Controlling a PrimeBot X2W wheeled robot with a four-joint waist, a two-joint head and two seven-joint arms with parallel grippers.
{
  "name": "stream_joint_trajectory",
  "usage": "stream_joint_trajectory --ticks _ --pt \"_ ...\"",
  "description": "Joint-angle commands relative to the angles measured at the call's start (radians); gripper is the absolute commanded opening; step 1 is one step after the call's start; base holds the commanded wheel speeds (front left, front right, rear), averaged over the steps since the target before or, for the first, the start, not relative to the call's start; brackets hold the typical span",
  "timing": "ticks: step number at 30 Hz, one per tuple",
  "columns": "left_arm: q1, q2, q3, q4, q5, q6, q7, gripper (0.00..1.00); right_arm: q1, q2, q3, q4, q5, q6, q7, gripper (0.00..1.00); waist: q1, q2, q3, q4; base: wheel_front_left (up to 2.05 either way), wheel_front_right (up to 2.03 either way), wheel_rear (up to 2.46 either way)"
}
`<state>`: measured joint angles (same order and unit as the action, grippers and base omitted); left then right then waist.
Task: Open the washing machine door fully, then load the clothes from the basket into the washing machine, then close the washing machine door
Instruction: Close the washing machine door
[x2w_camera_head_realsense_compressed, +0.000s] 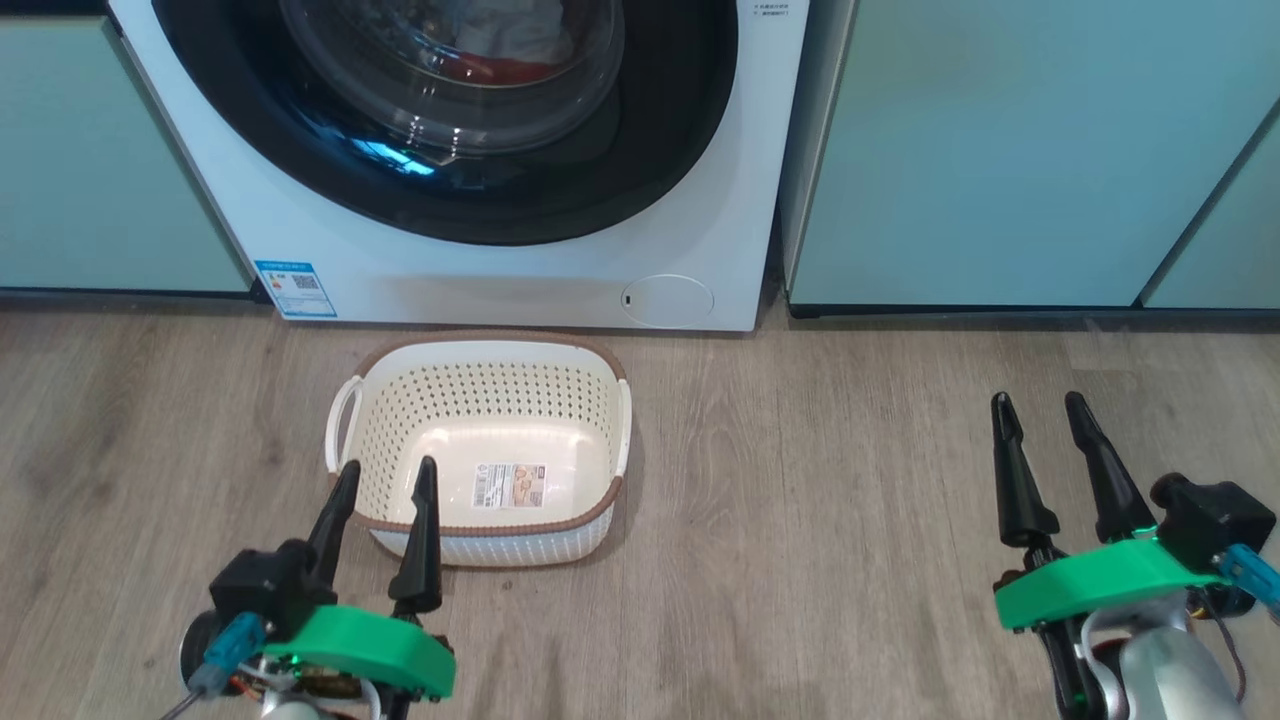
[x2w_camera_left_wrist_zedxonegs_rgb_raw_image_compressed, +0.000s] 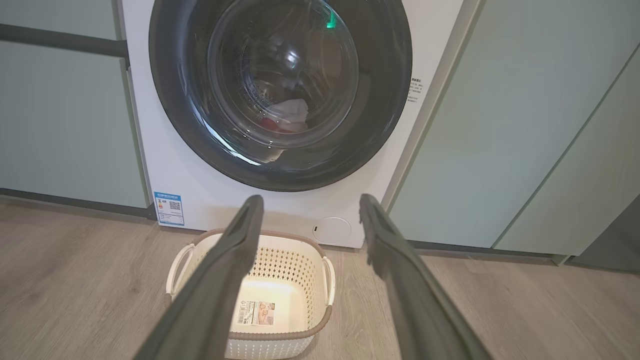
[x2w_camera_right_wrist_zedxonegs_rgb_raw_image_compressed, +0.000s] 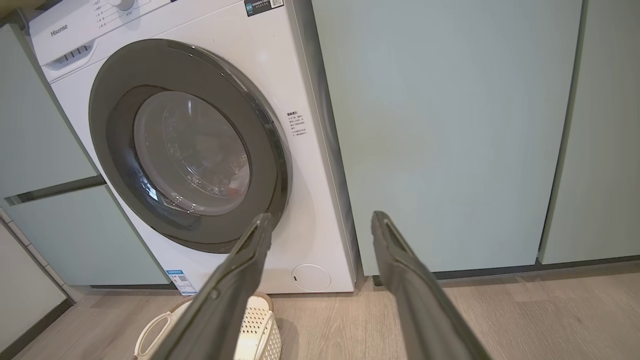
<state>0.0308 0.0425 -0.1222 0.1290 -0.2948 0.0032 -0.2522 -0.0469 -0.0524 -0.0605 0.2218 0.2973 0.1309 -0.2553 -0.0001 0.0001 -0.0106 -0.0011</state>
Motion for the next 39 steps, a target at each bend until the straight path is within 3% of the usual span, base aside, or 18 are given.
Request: stream_joint_trajectory --ticks 1,20,39 --pt "-0.021 0.008 0.038 -0.038 0.014 0.0 -0.01 1.0 -0.02 0.002 0.027 -0.037 -0.001 0.0 -0.006 1.0 0.0001 -0.0001 -0.004 -0.001 0.0 0.0 0.0" --pt "-0.017 0.008 0.027 0.004 0.058 0.031 -0.01 1.0 -0.024 0.002 0.03 -0.021 0.014 0.0 -0.006 1.0 0.0001 -0.0001 -0.02 0.004 0.0 0.0 0.0" --pt "-0.012 0.008 0.024 -0.019 0.025 -0.003 -0.01 1.0 -0.029 0.002 0.03 -0.011 0.013 0.0 -0.006 1.0 0.0001 -0.0001 -0.036 -0.004 0.0 0.0 0.0"
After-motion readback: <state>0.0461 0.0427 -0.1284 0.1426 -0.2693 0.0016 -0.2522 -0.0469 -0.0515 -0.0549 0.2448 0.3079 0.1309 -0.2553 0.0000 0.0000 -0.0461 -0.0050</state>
